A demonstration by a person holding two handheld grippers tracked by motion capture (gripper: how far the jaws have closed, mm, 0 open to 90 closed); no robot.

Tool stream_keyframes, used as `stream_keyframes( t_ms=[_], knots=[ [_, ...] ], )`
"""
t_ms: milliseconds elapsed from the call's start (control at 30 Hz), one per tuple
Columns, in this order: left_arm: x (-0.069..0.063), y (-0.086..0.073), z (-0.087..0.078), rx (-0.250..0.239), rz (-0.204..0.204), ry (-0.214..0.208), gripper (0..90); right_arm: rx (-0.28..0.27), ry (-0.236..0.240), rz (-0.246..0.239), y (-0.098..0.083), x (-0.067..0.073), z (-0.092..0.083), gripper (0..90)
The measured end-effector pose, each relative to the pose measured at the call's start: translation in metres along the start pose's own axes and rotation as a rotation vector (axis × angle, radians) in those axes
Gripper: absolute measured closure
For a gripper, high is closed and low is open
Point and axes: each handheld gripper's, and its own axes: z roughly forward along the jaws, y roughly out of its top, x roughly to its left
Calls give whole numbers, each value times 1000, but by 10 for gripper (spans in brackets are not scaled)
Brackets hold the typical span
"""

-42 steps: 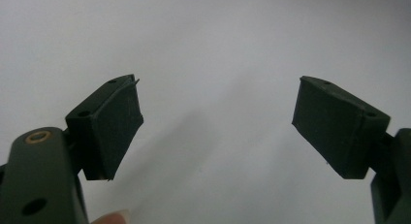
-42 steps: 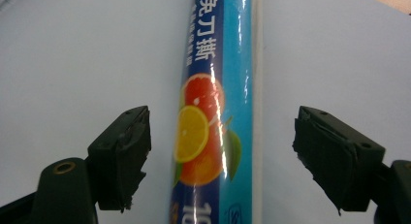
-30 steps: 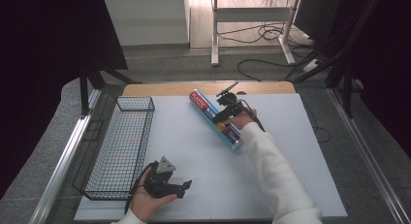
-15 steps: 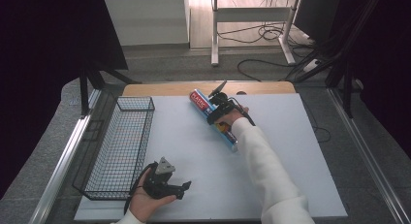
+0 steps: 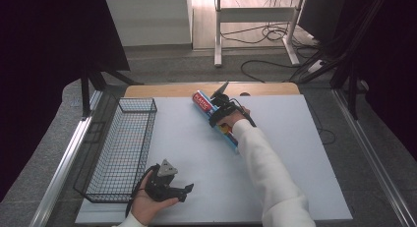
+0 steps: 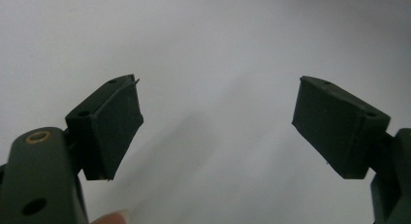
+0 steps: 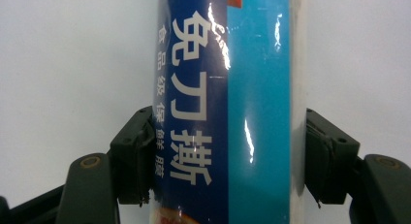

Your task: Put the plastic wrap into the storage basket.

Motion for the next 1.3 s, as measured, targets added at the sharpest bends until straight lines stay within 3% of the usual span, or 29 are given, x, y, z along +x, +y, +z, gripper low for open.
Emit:
stream_keyframes(
  t_ms=[367, 833, 1300],
  knots=[
    [1, 0, 0, 2, 0, 1, 173, -16, 38, 37, -5, -8, -11, 323],
    [0, 0, 1, 4, 3, 2, 173, -68, 70, 36, -19, -4, -56, 322],
    [-2, 1, 1, 3, 7, 3, 175, -109, 104, -25, -67, 7, -88, 323]
  ],
)
